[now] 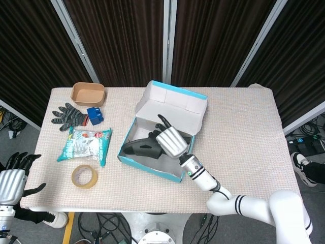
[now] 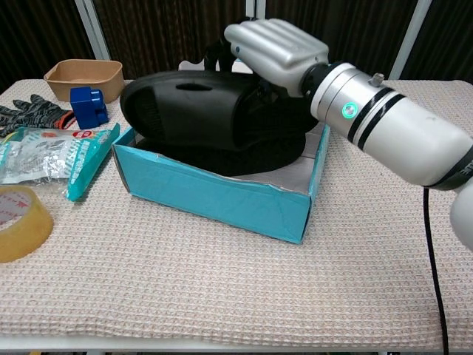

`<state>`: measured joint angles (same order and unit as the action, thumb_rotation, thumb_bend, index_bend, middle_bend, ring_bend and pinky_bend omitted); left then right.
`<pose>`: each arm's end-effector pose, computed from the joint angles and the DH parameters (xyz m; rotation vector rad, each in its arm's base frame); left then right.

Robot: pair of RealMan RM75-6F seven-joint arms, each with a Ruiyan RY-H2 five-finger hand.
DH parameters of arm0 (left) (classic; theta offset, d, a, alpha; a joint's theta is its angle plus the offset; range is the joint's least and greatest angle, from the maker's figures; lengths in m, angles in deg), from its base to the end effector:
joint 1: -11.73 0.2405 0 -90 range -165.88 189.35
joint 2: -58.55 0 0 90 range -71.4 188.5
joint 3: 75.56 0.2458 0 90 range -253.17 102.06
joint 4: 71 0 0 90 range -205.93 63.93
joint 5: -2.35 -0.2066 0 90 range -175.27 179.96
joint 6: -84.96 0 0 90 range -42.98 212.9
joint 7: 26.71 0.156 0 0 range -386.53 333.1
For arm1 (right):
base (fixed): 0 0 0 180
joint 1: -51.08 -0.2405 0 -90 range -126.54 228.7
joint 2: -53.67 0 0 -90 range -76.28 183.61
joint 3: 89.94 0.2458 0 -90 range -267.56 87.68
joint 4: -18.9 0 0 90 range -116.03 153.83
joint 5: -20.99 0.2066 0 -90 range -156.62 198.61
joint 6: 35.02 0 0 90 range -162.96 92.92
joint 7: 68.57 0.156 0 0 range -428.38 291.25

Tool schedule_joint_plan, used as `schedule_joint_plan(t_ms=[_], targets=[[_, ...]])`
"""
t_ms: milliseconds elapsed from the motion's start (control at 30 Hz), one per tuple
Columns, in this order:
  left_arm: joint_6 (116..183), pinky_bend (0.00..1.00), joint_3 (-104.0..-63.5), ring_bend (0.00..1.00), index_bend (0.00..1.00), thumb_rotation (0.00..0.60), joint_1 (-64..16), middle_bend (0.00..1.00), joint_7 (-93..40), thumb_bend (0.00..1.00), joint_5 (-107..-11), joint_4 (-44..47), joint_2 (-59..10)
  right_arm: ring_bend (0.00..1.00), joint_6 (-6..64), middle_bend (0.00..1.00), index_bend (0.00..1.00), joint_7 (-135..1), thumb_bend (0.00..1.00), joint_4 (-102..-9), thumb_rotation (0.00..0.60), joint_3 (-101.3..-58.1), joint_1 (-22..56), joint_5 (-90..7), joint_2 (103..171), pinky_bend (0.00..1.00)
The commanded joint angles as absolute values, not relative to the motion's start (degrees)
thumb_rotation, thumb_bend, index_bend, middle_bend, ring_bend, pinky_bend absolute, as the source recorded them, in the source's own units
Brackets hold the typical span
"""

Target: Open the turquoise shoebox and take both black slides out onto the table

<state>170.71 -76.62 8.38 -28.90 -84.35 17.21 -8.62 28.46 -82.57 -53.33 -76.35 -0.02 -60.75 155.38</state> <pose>-0.3146 0.1780 0.1440 -1.3811 -0.9434 -0.8950 -0.0355 -0.3540 -0.0432 1.9240 -0.5915 1.3270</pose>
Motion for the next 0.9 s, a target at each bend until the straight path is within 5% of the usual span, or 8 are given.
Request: schedule_joint_plan(t_ms=[33,367,667,800,867,900], targets=[[170.77,0.09,-76.77,0.11,0.21,0.6,8.14,0.21,-28.98,0.0,-84.68,17.06,-8.47,0.3,31.58,0.59,0.74,-79.68,0.53,-58.35,0.6,-75.09,2.38,-61.52,149.77,0.07],[170.81,0.09,-77.33,0.11,0.21,0.6,7.6,0.21,-28.97,0.0,-84.76,17.12,-8.27,0.29,37.09,0.6,0.74,-62.62,0.53,-67.96,0.6,-79.59,16.69,-59.21,129.28,0.07],[169.87,0.09,-77.52,0.11,0.21,0.6,6.3,0.21,-27.85,0.0,-85.66,18.24,-7.91,0.25,23.88,0.59,0.71,-51.39,0.51,-58.94,0.6,-86.3,19.47,-56.62,125.74,0.07],[169.97,0.09,-77.43,0.11,0.21,0.6,6.33,0.21,-27.3,0.0,-85.66,19.1,-7.37,0.19,18.47,0.53,0.63,-49.44,0.49,-54.71,0.6,-86.8,18.05,-56.12,127.74,0.06],[169.92,0.09,-77.41,0.11,0.21,0.6,6.26,0.21,-27.0,0.0,-85.68,19.47,-7.06,0.13,15.62,0.45,0.53,-50.7,0.44,-52.7,0.6,-86.96,16.97,-55.67,128.55,0.03],[169.8,0.09,-77.42,0.11,0.21,0.6,6.14,0.21,-26.93,0.0,-85.75,19.61,-6.93,0.07,14.59,0.34,0.38,-51.89,0.37,-52.03,0.6,-87.01,16.5,-55.46,128.76,0.01]])
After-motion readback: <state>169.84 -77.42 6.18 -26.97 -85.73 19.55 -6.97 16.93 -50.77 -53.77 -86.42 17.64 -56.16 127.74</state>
